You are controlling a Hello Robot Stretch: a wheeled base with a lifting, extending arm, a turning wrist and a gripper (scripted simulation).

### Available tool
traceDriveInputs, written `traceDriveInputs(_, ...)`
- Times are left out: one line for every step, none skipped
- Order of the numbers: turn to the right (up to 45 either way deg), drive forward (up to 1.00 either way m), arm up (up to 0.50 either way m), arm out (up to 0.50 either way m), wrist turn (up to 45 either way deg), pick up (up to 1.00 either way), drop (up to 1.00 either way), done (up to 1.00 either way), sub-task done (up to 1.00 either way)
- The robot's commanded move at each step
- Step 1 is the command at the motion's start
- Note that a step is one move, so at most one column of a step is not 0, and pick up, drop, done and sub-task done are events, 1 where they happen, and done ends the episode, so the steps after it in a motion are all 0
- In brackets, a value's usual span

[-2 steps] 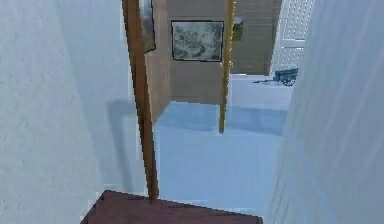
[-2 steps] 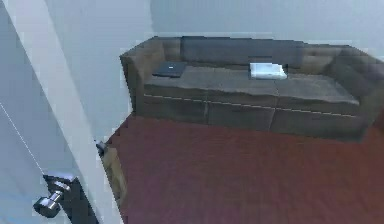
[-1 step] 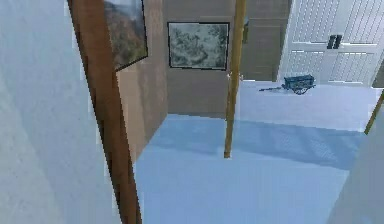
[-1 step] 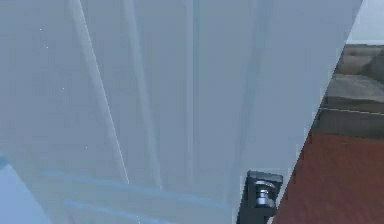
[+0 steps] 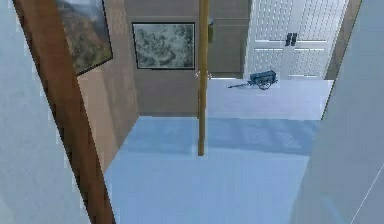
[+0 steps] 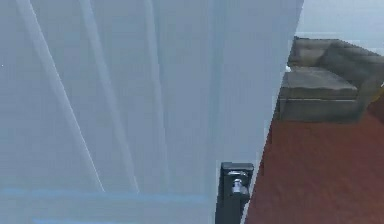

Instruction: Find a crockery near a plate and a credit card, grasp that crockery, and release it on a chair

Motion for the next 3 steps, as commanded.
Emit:
traceDriveInputs(3.0,0.00,0.00,0.00,0.0,0.00,0.00,0.00,0.00)
traceDriveInputs(0.0,0.05,0.00,0.00,0.0,0.00,0.00,0.00,0.00)
traceDriveInputs(-6.0,0.00,0.00,0.00,0.0,0.00,0.00,0.00,0.00)
